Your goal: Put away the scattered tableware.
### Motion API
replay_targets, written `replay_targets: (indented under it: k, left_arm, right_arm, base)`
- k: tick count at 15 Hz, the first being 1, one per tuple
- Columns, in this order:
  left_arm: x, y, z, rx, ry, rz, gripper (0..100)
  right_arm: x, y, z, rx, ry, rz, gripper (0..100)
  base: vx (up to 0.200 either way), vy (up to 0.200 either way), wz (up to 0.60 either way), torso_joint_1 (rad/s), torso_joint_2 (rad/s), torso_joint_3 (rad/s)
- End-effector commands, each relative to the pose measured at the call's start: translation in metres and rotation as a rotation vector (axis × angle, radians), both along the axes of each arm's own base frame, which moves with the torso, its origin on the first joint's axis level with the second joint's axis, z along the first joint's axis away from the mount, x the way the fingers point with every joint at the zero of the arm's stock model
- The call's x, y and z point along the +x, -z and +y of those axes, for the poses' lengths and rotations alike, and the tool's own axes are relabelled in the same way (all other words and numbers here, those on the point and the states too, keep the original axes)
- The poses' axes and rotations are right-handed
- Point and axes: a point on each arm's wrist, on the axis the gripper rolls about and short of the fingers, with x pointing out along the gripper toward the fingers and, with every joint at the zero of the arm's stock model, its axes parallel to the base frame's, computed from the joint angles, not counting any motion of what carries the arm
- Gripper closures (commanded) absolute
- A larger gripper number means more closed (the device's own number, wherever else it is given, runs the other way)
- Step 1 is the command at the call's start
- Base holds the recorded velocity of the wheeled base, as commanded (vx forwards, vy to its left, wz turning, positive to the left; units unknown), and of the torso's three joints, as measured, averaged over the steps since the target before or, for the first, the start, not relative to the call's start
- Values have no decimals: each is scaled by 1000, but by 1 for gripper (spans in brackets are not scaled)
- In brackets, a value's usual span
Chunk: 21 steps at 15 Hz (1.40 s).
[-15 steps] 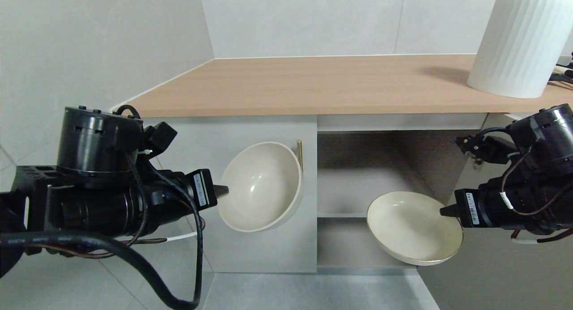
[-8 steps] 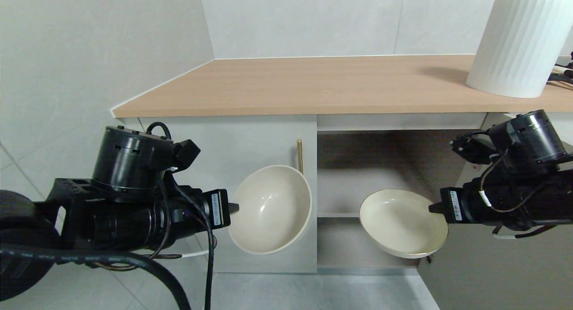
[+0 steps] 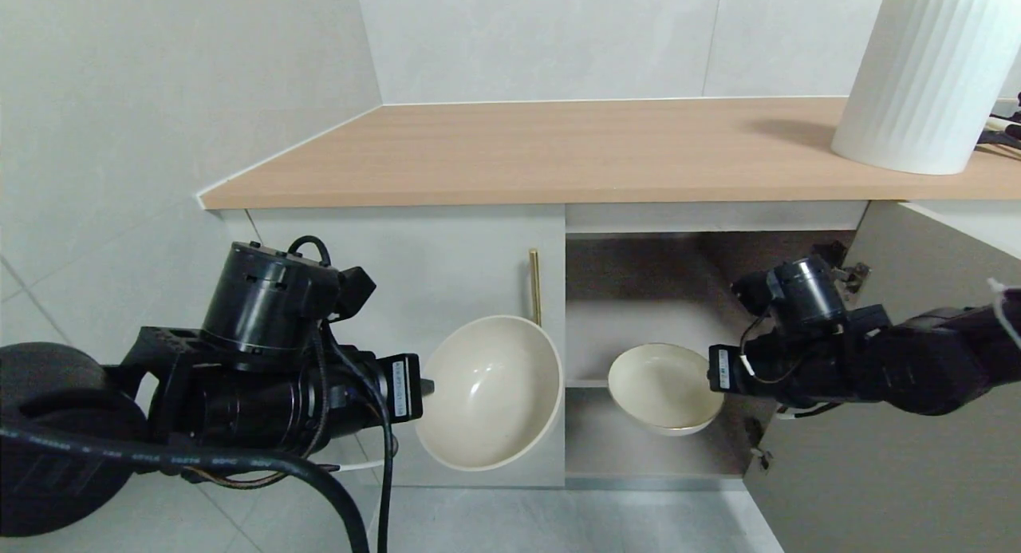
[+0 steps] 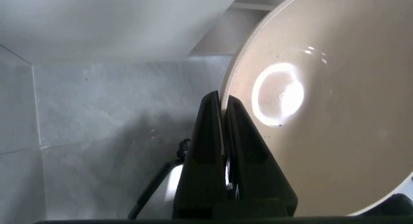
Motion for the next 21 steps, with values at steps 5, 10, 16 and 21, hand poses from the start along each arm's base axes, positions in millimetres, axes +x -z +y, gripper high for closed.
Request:
replay_targets:
  k: [5, 10, 16, 21]
  left_arm:
    - [3, 6, -2, 10, 2, 18, 100]
    - [3, 5, -2, 10, -1, 16, 100]
    - [5, 9, -3, 19, -1, 29, 100]
    - [6, 11, -4, 22, -1, 34, 100]
  right_arm:
    - [56, 90, -1, 1, 99, -4, 100]
    - [91, 88, -4, 5, 155, -68, 100]
    - [124, 104, -8, 14, 202, -74, 100]
    - [138, 111, -15, 43, 265, -86, 100]
  base:
    - [0, 0, 0, 0, 0, 0]
    - [0, 0, 0, 0, 0, 0]
    - [0, 0, 0, 0, 0, 0]
    - [0, 0, 0, 0, 0, 0]
